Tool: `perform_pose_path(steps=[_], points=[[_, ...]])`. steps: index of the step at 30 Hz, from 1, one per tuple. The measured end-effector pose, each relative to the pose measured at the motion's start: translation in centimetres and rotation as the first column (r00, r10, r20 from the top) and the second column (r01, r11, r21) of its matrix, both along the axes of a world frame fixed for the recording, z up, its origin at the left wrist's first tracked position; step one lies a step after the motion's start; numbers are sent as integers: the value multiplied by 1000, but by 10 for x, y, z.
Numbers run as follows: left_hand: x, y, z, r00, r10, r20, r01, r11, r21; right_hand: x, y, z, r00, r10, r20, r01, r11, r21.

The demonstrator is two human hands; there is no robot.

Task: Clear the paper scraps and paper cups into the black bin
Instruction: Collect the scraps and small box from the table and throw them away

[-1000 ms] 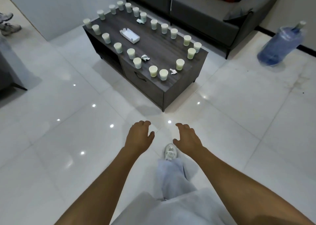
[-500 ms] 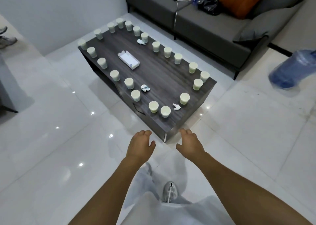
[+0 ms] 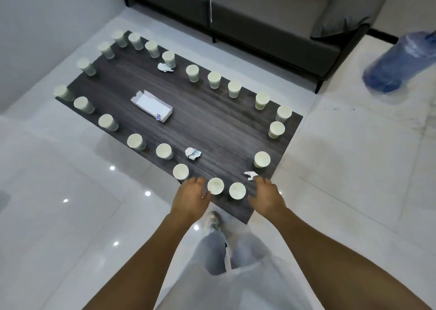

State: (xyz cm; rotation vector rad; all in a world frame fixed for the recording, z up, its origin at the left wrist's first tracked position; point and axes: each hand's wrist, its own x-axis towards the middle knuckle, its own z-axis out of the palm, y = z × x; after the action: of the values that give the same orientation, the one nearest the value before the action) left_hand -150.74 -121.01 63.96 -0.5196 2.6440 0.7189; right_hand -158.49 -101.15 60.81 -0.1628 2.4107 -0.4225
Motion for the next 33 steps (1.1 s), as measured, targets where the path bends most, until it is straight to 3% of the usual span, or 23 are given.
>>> perform_pose_path(steps=[7,15,24,33], points=[[-68,-18,-45,996,-27,80,21,996,82,-49,-13,-44,993,-115,38,115,993,3],[-100,-11,-140,992,-34,119,19,992,125,-82,-13,-153,983,-148,106,150,989,-11],[-117,-1,-218,994,-40,104,17,977,212,-80,-7,-259,991,-136,-21,137,988,66],[-120,8,-230,993,-53,103,26,969,246,-80,-1,-261,974,-206,-94,190,969,-157]])
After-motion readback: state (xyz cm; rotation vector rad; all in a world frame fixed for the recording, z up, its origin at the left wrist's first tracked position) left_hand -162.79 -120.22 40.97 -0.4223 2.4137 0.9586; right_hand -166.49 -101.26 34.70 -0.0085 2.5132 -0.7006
